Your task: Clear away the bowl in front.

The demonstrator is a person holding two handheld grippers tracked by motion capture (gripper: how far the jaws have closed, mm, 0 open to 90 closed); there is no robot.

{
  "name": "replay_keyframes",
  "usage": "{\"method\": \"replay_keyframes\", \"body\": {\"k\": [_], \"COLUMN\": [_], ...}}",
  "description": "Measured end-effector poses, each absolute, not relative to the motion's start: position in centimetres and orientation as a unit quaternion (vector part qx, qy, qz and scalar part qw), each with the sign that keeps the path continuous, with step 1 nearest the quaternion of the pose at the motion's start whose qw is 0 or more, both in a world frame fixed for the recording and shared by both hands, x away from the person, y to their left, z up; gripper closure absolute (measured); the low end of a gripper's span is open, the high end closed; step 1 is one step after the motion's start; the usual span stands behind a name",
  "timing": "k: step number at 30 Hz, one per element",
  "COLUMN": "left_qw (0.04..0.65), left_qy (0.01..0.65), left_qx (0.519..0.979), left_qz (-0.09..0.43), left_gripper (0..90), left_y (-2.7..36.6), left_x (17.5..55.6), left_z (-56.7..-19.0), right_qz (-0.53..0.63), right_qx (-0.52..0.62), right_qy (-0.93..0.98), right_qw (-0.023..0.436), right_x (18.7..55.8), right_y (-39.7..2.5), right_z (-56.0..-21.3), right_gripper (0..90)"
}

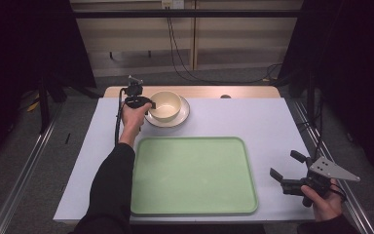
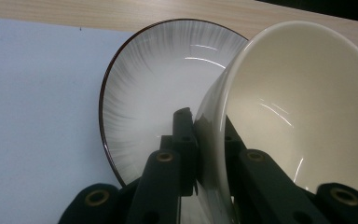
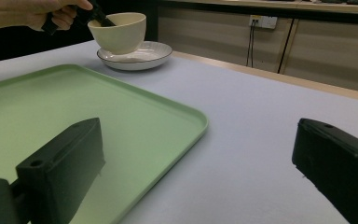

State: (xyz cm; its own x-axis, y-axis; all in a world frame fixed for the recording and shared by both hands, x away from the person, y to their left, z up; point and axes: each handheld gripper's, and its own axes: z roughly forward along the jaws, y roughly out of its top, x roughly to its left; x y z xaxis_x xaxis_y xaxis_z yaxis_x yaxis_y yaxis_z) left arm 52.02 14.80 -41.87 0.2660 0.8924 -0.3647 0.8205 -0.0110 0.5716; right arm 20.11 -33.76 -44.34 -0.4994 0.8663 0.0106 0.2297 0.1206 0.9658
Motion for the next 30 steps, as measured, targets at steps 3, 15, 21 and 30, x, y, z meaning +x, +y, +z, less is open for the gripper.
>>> {"method": "replay_keyframes", "body": {"k": [3, 15, 21, 30], "left_qw": [0.366, 0.382, 0.389, 0.391], "left_qy": [0.599, 0.576, 0.566, 0.539], "left_qx": [0.711, 0.721, 0.725, 0.745], "left_qz": [0.051, 0.057, 0.051, 0.039], "left_gripper": [83.5, 83.5, 83.5, 83.4], "left_y": [15.1, 15.7, 15.5, 14.4], "left_x": [51.8, 50.1, 49.4, 48.2], "left_z": [-41.6, -39.8, -39.8, -39.4], "right_qz": [0.529, 0.531, 0.536, 0.538], "right_qx": [0.4, 0.4, 0.398, 0.388], "right_qy": [0.685, 0.684, 0.683, 0.688], "right_qw": [0.301, 0.3, 0.297, 0.296], "right_x": [20.1, 20.1, 20.1, 20.1], "right_y": [-33.8, -33.8, -33.8, -33.8], "right_z": [-44.3, -44.3, -44.3, -44.3], "right_gripper": [1.8, 1.4, 0.9, 0.0]}}
